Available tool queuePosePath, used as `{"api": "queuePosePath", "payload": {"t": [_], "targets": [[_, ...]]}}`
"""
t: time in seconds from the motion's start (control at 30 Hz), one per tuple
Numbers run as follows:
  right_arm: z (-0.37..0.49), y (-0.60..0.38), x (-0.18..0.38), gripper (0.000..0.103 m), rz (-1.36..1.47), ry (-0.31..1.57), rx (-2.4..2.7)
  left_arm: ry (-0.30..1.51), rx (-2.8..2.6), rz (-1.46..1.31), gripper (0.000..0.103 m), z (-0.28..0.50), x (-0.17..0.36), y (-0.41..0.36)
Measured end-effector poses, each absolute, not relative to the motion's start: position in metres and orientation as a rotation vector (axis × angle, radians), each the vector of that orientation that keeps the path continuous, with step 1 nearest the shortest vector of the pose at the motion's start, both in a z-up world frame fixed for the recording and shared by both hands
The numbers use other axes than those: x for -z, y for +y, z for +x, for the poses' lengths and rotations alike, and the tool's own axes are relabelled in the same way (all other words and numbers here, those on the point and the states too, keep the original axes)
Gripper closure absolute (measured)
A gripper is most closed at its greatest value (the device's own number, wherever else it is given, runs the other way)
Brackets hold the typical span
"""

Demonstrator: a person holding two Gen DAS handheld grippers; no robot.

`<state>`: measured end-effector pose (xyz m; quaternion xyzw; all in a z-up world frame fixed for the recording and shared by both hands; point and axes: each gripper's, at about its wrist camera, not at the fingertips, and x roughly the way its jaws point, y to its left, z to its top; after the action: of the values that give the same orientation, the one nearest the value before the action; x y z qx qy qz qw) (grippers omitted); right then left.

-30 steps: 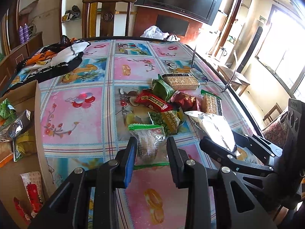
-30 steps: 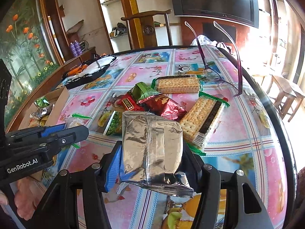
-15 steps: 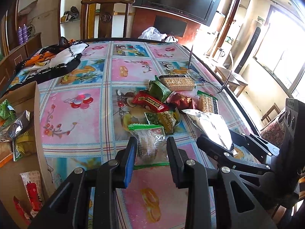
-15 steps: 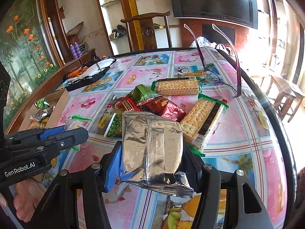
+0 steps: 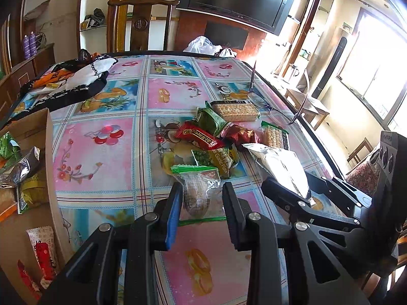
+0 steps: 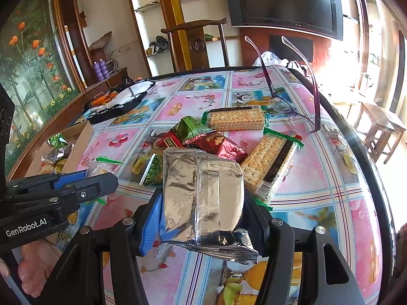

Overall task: Organize snacks
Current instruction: 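Hold the clear packet in the left gripper while the right holds the foil packet above the table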

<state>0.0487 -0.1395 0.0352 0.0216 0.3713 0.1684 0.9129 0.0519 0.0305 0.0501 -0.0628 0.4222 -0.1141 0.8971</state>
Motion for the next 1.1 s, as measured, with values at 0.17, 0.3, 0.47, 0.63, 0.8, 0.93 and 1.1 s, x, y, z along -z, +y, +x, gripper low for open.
{"api": "queuePosePath", "payload": {"t": [0.17,0.3,0.47,0.63,0.8,0.93,1.1], "targets": [[0.048,-0.140,-0.036,0.041,0.048,0.763,-0.347,0.875,0.237,-0.130,0.072,0.051,-0.051,0.031],[0.048,-0.140,-0.037,0.041,0.051,0.758,-0.349,0.873,0.237,-0.132,0.072,0.051,-0.051,0.031],[0.045,-0.142,-0.039,0.041,0.063,0.748,-0.345,0.866,0.240,-0.135,0.072,0.049,-0.055,0.030],[0.042,-0.143,-0.041,0.040,0.080,0.739,-0.342,0.858,0.239,-0.141,0.072,0.047,-0.058,0.034],[0.039,-0.140,-0.042,0.040,0.083,0.732,-0.346,0.854,0.234,-0.151,0.072,0.046,-0.059,0.039],[0.037,-0.138,-0.043,0.040,0.078,0.727,-0.348,0.846,0.231,-0.154,0.072,0.045,-0.061,0.042],[0.034,-0.136,-0.044,0.040,0.079,0.720,-0.351,0.841,0.226,-0.162,0.072,0.044,-0.063,0.048]]}}
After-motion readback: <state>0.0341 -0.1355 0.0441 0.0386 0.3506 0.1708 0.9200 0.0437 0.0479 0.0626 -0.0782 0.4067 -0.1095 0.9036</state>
